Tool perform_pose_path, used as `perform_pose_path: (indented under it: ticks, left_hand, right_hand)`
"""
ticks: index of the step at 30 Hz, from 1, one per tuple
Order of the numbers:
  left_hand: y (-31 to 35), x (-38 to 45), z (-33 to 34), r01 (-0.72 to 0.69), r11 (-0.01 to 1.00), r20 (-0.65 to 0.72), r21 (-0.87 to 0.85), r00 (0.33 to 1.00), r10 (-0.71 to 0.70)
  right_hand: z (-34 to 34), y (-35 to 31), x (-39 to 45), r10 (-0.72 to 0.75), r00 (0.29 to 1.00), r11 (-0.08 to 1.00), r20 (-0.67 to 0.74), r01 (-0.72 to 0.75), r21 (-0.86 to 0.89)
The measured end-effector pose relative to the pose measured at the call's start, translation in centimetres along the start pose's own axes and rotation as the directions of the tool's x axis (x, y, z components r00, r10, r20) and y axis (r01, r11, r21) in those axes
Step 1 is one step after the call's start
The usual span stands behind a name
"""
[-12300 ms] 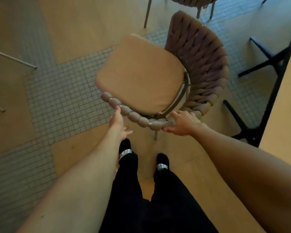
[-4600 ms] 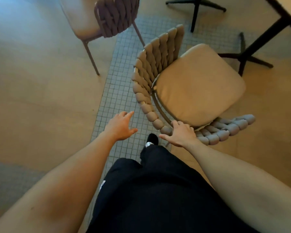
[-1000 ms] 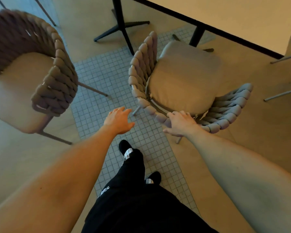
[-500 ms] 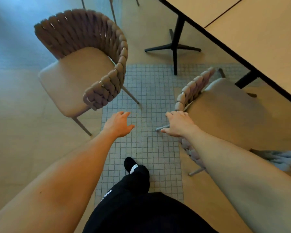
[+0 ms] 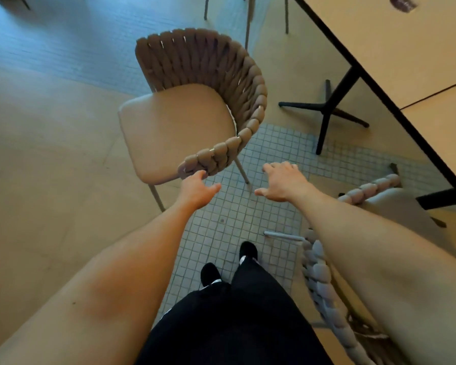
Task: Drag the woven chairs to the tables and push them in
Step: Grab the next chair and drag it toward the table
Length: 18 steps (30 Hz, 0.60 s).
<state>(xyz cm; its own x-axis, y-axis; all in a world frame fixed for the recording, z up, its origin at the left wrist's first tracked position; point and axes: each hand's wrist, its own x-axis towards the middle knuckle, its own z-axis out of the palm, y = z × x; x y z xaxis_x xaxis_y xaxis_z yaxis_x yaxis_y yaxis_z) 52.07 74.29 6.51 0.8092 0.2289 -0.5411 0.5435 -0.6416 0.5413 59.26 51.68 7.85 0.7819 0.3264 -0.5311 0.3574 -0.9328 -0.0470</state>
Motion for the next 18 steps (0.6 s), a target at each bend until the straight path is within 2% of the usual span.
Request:
perform_pose_path:
  ticks: [1,2,4,6,9,13,15,18]
  left_hand:
    - [0.3,0.5,-0.2,0.096,0.980,-0.006,-0.173,0.995,-0.098]
    - [0.5,1.1,-0.4,0.187,0.919,0.009,-0.347,0.980,-0.196]
    - [1.0,2.5,-0.7,0.349,0.702,0.110,-0.620,0.925,-0.363]
    - [1.6,4.2,-0.9,0.427,0.484,0.210,-0.764,0.874,-0.439]
    - [2.5,7.1,-0.9,0.447,0.215,0.291,-0.869,0.810,-0.509]
    - [4.3,11.3,-0.9,0.391,-0.122,0.385,-0.912,0.717,-0.581]
    - [5.4,13.3,-1.0,0.366,-0.214,0.417,-0.906,0.680,-0.603]
    - [6.8,16.2,-0.8,0.304,-0.276,0.409,-0.912,0.602,-0.686]
  right_hand:
    - [-0.7,-0.3,1.1,-0.015,1.000,1.000,-0.006,0.015,-0.011]
    - [-1.3,-0.6,2.2,-0.031,0.999,0.999,-0.008,0.031,-0.022]
    - [-2.6,-0.9,4.6,-0.074,0.997,0.995,-0.009,0.073,-0.067]
    - [-3.9,-1.0,7.2,-0.116,0.993,0.987,-0.006,0.115,-0.109]
    - [-5.9,-0.6,11.3,-0.165,0.986,0.975,0.000,0.163,-0.147]
    - [-8.3,0.8,17.1,-0.213,0.976,0.955,0.049,0.219,-0.198]
    - [-9.2,1.7,19.8,-0.229,0.969,0.942,0.088,0.244,-0.232]
    - [-10.3,3.1,23.2,-0.263,0.953,0.917,0.150,0.295,-0.269]
